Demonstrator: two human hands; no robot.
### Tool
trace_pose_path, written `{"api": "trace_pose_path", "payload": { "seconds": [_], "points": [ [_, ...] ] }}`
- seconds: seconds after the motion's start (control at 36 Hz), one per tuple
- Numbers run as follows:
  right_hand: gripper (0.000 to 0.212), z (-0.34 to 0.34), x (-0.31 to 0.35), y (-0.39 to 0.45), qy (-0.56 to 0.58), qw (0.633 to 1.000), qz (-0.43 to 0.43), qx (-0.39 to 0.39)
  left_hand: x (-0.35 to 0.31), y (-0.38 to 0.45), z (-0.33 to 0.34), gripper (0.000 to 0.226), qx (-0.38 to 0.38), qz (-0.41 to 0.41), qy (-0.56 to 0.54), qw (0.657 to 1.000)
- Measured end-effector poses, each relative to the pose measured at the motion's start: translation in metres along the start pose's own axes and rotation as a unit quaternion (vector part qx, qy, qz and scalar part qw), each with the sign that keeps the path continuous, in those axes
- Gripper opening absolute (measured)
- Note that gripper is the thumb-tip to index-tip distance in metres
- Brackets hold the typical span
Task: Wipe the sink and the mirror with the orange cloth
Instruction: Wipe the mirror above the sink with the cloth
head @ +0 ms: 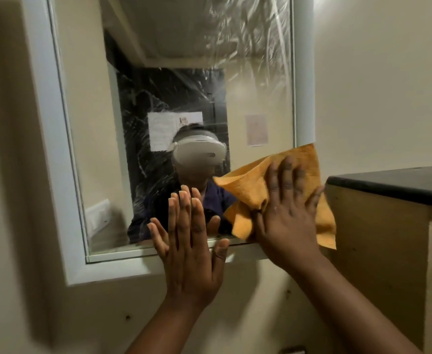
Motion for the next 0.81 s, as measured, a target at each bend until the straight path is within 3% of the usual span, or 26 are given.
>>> {"api": "trace_pose_path", "payload": {
  "seconds": [0.17, 0.33, 0.53, 0.81],
  "points": [
    [0.075, 0.013, 0.033, -0.008, -0.012, 0.997, -0.081, 0.014, 0.000, 0.000, -0.002, 0.066, -0.017, -0.005, -0.005, 1.000],
    [0.070, 0.012, 0.023, -0.018, -0.027, 0.992, -0.119, 0.034, 0.001, 0.000, -0.001, 0.068, -0.009, -0.002, -0.013, 1.000],
    [0.074, 0.010, 0.010, -0.022, -0.021, 0.993, -0.099, 0.066, 0.000, 0.001, 0.001, 0.069, 0.002, -0.007, -0.007, 1.000],
    [0.067, -0.011, -0.041, -0.015, -0.009, 1.000, -0.001, 0.014, -0.005, 0.001, 0.004, 0.068, 0.009, 0.024, 0.013, 1.000]
  ]
}}
Point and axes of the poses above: each hand's wrist, its own y-axis towards the middle knuckle, its own z-axis out of the palm, x = y × z, the point moved 6 cm from there along y, towards the middle knuckle, and after that the axes turned 4 degrees about -z, right-handed, at the moved point
